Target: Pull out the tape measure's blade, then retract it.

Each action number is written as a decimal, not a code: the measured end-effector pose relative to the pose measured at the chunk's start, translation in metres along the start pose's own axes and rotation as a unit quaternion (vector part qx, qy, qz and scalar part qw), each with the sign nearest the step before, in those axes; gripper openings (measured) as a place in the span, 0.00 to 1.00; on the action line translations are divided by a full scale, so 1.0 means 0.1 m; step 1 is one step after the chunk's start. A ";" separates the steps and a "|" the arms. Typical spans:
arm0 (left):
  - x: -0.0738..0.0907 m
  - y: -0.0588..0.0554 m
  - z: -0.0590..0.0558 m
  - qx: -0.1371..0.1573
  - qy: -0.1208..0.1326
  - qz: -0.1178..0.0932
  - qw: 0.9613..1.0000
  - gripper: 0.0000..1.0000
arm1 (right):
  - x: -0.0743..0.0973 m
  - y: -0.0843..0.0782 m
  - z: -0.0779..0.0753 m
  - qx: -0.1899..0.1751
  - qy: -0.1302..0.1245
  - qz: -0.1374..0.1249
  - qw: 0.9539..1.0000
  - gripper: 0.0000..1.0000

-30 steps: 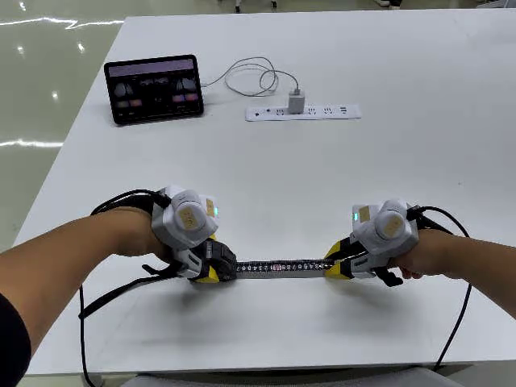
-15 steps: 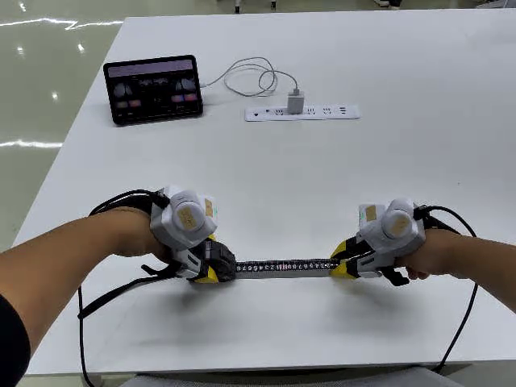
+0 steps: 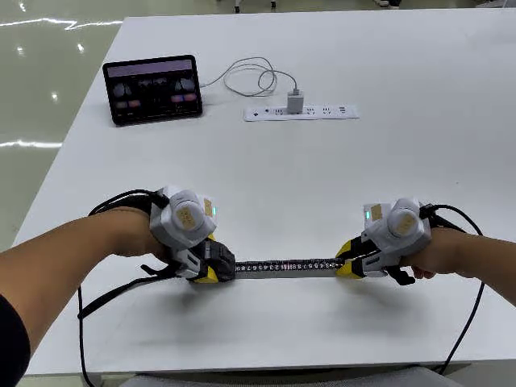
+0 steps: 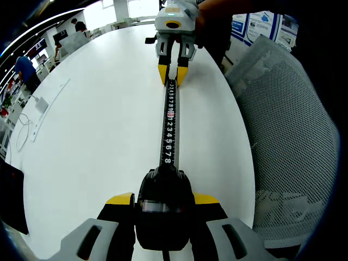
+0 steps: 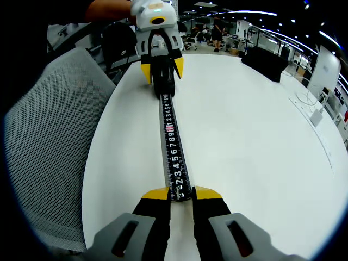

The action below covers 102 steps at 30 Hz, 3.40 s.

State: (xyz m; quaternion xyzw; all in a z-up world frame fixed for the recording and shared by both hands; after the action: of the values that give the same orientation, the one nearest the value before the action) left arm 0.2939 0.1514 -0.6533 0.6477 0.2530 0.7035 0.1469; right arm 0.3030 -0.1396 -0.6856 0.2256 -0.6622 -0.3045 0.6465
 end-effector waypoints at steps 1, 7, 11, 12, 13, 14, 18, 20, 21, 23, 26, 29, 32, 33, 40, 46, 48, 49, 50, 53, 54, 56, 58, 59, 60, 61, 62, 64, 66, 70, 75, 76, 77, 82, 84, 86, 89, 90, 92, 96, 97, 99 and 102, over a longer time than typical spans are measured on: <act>0.00 0.00 0.00 0.000 0.000 0.000 1.000 0.35 | 0.01 -0.01 0.00 -0.001 0.000 0.000 1.000 0.10; 0.00 0.00 0.00 0.001 -0.001 0.000 1.000 0.35 | 0.04 -0.05 -0.01 -0.004 -0.002 0.001 1.000 0.10; -0.01 0.00 0.00 0.000 -0.001 0.000 1.000 0.35 | 0.05 -0.06 -0.01 -0.006 -0.002 0.000 1.000 0.10; -0.01 0.00 0.00 0.000 -0.001 0.000 1.000 0.35 | 0.05 -0.06 -0.01 -0.006 -0.003 0.001 1.000 0.10; -0.01 0.00 0.00 0.001 0.000 -0.001 1.000 0.35 | 0.06 -0.07 -0.01 -0.007 -0.003 0.001 1.000 0.10; -0.01 0.00 0.00 0.001 0.000 -0.001 1.000 0.35 | 0.06 -0.07 -0.02 -0.007 -0.003 0.000 1.000 0.10; -0.01 0.00 0.00 0.000 -0.001 -0.001 1.000 0.35 | 0.08 -0.10 -0.01 -0.010 -0.005 0.000 1.000 0.10; -0.01 0.00 0.00 0.000 -0.001 0.000 1.000 0.35 | 0.09 -0.10 -0.01 -0.010 -0.005 0.001 1.000 0.10; -0.01 0.00 0.00 0.000 -0.001 -0.001 1.000 0.35 | 0.10 -0.11 -0.02 -0.010 -0.005 0.002 1.000 0.10; -0.01 0.00 0.00 0.001 0.000 -0.001 1.000 0.35 | 0.12 -0.13 -0.02 -0.010 -0.007 0.003 1.000 0.10; -0.01 0.00 0.00 0.001 0.000 -0.002 1.000 0.35 | 0.14 -0.15 -0.03 -0.008 -0.009 0.005 1.000 0.10; -0.01 0.00 0.00 0.001 0.000 -0.002 1.000 0.35 | 0.17 -0.17 -0.03 -0.009 -0.009 0.007 1.000 0.10; -0.01 0.00 0.00 0.001 -0.001 -0.002 1.000 0.35 | 0.19 -0.20 -0.03 -0.012 -0.010 0.007 1.000 0.10; -0.01 0.00 0.00 0.001 -0.001 -0.002 1.000 0.35 | 0.20 -0.20 -0.03 -0.013 -0.011 0.007 1.000 0.10; -0.01 0.00 0.00 0.001 -0.001 -0.002 1.000 0.35 | 0.23 -0.23 -0.04 -0.016 -0.012 0.009 1.000 0.10; -0.01 0.00 0.00 0.001 -0.001 -0.003 1.000 0.35 | 0.24 -0.24 -0.04 -0.020 -0.014 0.008 1.000 0.10; -0.01 0.00 0.00 0.001 -0.001 -0.003 1.000 0.35 | 0.25 -0.25 -0.05 -0.024 -0.015 0.007 1.000 0.10; -0.01 0.00 0.00 0.001 -0.001 -0.003 1.000 0.35 | 0.25 -0.25 -0.05 -0.024 -0.015 0.006 1.000 0.10; -0.01 0.00 0.00 0.001 -0.001 -0.003 1.000 0.35 | 0.25 -0.25 -0.05 -0.024 -0.015 0.006 1.000 0.10; -0.01 0.00 0.00 0.001 -0.001 -0.003 1.000 0.35 | 0.24 -0.25 -0.05 -0.025 -0.014 0.005 1.000 0.10; -0.01 -0.01 0.00 0.002 -0.001 -0.004 1.000 0.35 | 0.24 -0.25 -0.05 -0.026 -0.014 0.005 1.000 0.10; -0.01 -0.01 0.01 0.002 -0.001 -0.004 1.000 0.35 | 0.24 -0.25 -0.05 -0.029 -0.014 0.004 0.999 0.10; -0.01 -0.01 0.01 0.003 -0.002 -0.003 1.000 0.35 | 0.24 -0.25 -0.05 -0.029 -0.013 0.004 0.999 0.10; -0.02 -0.01 0.01 0.003 -0.002 -0.003 1.000 0.35 | 0.24 -0.25 -0.05 -0.031 -0.012 0.003 0.999 0.10; -0.02 -0.01 0.01 0.003 -0.002 -0.003 1.000 0.35 | 0.24 -0.25 -0.05 -0.032 -0.012 0.003 0.999 0.10; -0.02 -0.01 0.01 0.004 -0.003 -0.004 1.000 0.35 | 0.24 -0.25 -0.05 -0.031 -0.011 0.002 0.999 0.10; -0.02 -0.01 0.01 0.004 -0.003 -0.004 1.000 0.35 | 0.24 -0.25 -0.05 -0.032 -0.010 0.002 0.999 0.10; -0.02 0.00 0.01 0.004 -0.003 -0.005 1.000 0.35 | 0.24 -0.25 -0.05 -0.033 -0.009 0.000 0.999 0.10; -0.02 -0.01 0.02 0.006 -0.003 -0.008 1.000 0.35 | 0.24 -0.26 -0.06 -0.035 -0.007 0.000 0.999 0.10; -0.02 0.00 0.02 0.005 -0.005 -0.009 1.000 0.35 | 0.24 -0.25 -0.06 -0.031 -0.005 0.003 0.999 0.11; -0.01 -0.02 0.02 0.005 -0.003 -0.021 1.000 0.35 | 0.23 -0.25 -0.06 -0.049 0.001 0.001 0.999 0.11; -0.01 -0.02 0.02 0.004 -0.003 -0.022 1.000 0.35 | 0.23 -0.25 -0.07 -0.049 0.001 0.002 0.999 0.11; -0.01 -0.02 0.01 0.004 -0.002 -0.023 1.000 0.35 | 0.23 -0.25 -0.07 -0.050 0.002 0.002 0.999 0.11; -0.01 -0.02 0.02 0.004 -0.001 -0.027 1.000 0.35 | 0.24 -0.25 -0.07 -0.058 0.005 0.004 0.998 0.11; -0.01 -0.02 0.02 0.005 -0.001 -0.030 1.000 0.36 | 0.24 -0.23 -0.06 -0.057 0.006 0.005 0.998 0.12; -0.01 -0.02 0.02 0.008 0.002 -0.031 0.999 0.36 | 0.24 -0.22 -0.06 -0.045 0.007 0.009 0.999 0.12; -0.01 -0.03 0.02 0.016 0.007 -0.035 0.999 0.37 | 0.24 -0.21 -0.07 -0.044 0.009 0.012 0.999 0.12; -0.01 -0.03 0.02 0.017 0.007 -0.036 0.999 0.37 | 0.24 -0.21 -0.07 -0.044 0.009 0.014 0.999 0.12; -0.01 -0.05 0.02 0.017 0.009 -0.031 0.999 0.37 | 0.24 -0.19 -0.07 -0.042 0.010 0.019 0.999 0.12; 0.00 -0.08 0.02 0.019 0.010 -0.023 1.000 0.37 | 0.23 -0.18 -0.06 -0.015 0.001 0.029 0.999 0.12; 0.01 -0.08 0.02 0.022 0.012 -0.024 0.999 0.37 | 0.23 -0.18 -0.06 -0.012 -0.004 0.029 0.999 0.13; 0.03 -0.10 0.01 0.038 0.016 -0.029 0.999 0.37 | 0.25 -0.17 -0.06 -0.014 -0.009 0.025 1.000 0.15; 0.06 -0.14 0.03 0.065 0.029 -0.042 0.997 0.42 | 0.28 -0.16 -0.06 -0.017 -0.016 0.017 1.000 0.17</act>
State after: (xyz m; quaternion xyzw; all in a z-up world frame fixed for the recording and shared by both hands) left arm 0.2948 0.1666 -0.6557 0.6241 0.3293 0.6970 0.1270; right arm 0.3055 -0.1713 -0.6768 0.1978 -0.6710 -0.3085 0.6446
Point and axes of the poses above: the centre of the closed fingertips' face, and the gripper's own axes: x roughly backward along the fingers, z roughly to its left, y roughly out of its top, the point moved 9 cm from there along x, roughly backward along the fingers, and after that the axes turned 6 degrees about -z, right-handed, at the moved point
